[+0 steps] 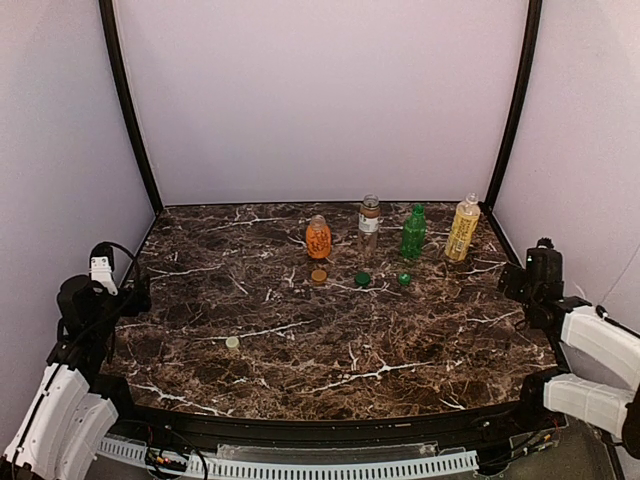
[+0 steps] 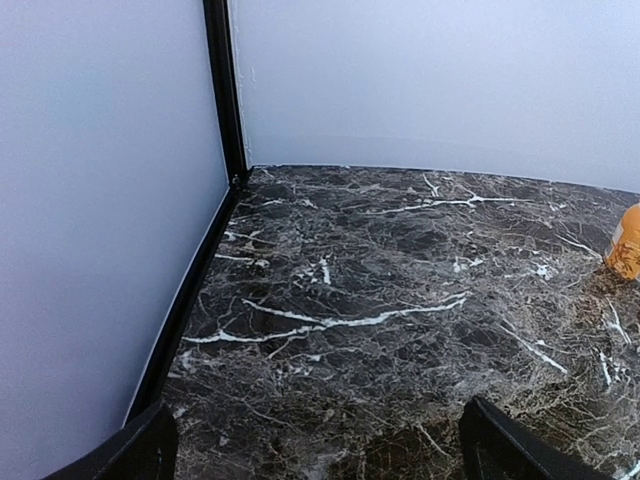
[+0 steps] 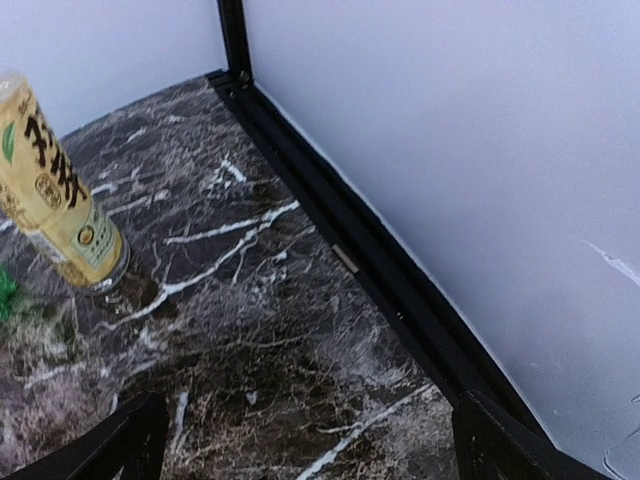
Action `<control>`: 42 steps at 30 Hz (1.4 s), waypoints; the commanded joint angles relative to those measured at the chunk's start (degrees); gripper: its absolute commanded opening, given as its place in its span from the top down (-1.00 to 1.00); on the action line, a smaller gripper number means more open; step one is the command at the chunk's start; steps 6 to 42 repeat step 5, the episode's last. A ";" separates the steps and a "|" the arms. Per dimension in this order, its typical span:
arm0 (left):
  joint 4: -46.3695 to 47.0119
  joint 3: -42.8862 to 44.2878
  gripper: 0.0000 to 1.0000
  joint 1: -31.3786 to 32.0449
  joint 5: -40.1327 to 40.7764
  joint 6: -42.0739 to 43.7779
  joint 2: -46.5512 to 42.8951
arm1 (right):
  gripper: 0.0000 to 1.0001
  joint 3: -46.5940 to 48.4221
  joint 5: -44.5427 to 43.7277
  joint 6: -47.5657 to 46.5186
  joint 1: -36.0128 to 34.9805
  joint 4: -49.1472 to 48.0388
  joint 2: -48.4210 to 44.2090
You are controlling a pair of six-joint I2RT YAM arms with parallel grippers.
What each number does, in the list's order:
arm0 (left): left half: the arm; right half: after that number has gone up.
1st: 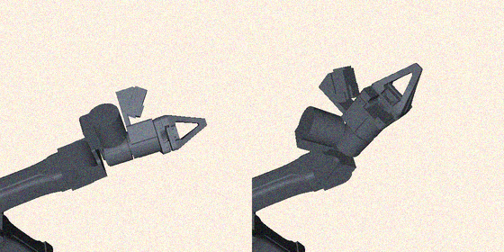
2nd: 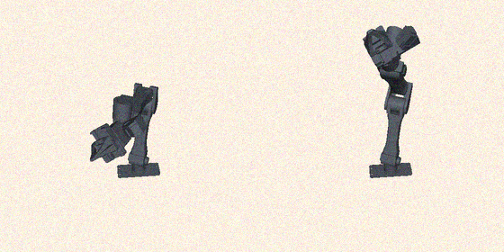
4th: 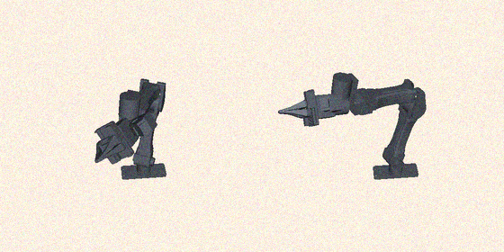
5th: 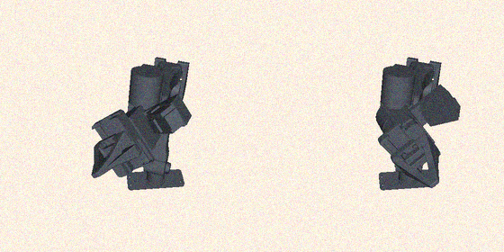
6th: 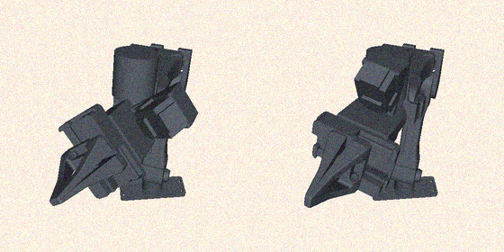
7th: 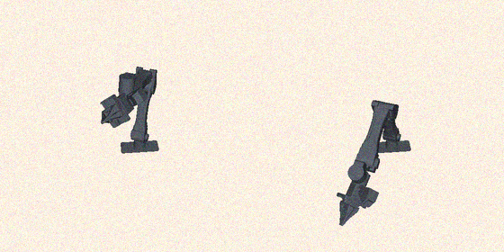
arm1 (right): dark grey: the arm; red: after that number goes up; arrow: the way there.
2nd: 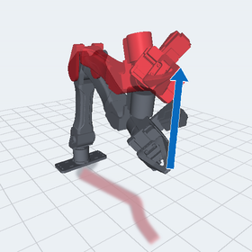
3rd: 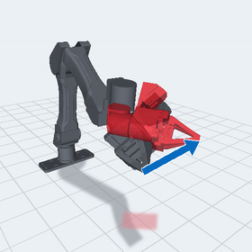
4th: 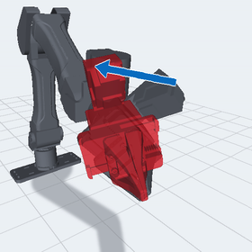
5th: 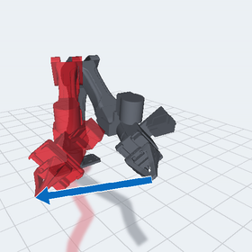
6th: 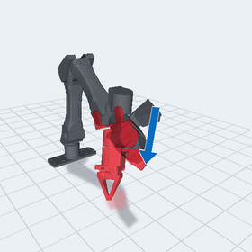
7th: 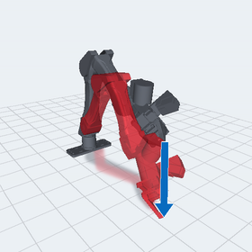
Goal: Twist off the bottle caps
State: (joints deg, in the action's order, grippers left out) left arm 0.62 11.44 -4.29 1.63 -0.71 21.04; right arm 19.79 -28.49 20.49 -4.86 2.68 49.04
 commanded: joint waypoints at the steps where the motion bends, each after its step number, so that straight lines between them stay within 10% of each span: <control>1: -0.27 -0.87 -0.97 -1.44 0.05 -1.14 -0.53 | -0.97 -0.85 -8.50 5.24 0.20 -6.77 -0.32; 42: 0.05 -1.13 -0.97 -1.64 -1.36 -0.98 -0.22 | -0.97 0.03 -9.61 6.15 0.20 -5.65 1.20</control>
